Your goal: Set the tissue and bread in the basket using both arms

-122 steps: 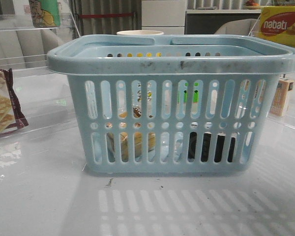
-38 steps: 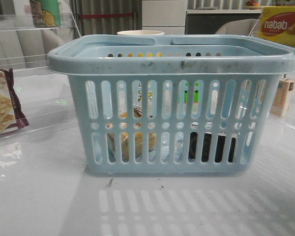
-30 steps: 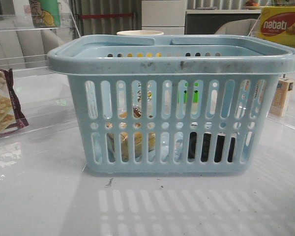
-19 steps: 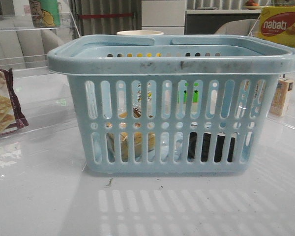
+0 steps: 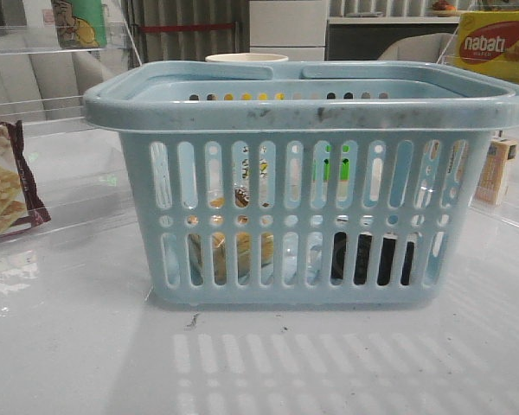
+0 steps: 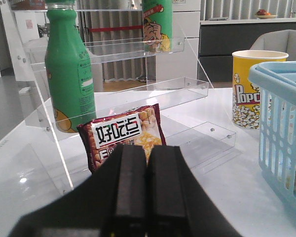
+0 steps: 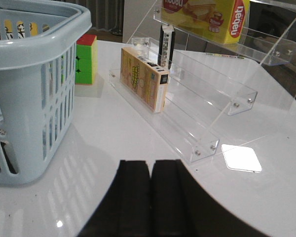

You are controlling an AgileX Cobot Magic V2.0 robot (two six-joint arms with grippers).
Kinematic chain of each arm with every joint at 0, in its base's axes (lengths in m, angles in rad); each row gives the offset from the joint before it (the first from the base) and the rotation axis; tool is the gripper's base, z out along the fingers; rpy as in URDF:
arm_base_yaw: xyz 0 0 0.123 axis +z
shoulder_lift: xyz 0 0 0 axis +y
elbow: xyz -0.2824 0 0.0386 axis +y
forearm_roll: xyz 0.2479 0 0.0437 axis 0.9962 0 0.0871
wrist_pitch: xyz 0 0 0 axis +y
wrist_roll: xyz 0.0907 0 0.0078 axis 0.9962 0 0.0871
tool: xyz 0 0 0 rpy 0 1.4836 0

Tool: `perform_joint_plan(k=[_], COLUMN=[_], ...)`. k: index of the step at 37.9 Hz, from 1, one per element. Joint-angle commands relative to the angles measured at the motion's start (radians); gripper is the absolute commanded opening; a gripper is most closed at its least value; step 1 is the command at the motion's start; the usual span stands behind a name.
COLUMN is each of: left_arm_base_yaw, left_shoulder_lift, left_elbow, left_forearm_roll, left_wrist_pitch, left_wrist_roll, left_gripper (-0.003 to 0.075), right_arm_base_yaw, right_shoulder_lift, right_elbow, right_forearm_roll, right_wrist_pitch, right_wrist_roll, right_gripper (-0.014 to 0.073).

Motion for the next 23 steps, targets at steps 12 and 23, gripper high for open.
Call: perform_joint_plan(k=[12,23], left_arm_base_yaw=[0.000,0.000], left_shoulder_lift=[-0.016,-0.016], left_elbow=[-0.001,-0.001], left_forearm_roll=[-0.003,-0.003], left_wrist_pitch=[-0.087,-0.087], left_wrist_roll=[-0.010,-0.010], left_gripper=[0.0091,0.0091], right_arm_base_yaw=[-0.006,-0.006], right_shoulder_lift=[-0.018,-0.018], right_elbow=[0.000,0.000], right_forearm_roll=[0.004,0.004], right_wrist_pitch=[-0.217,-0.223], right_wrist_roll=[-0.009,-0.009], right_gripper=[0.0055,0.0055])
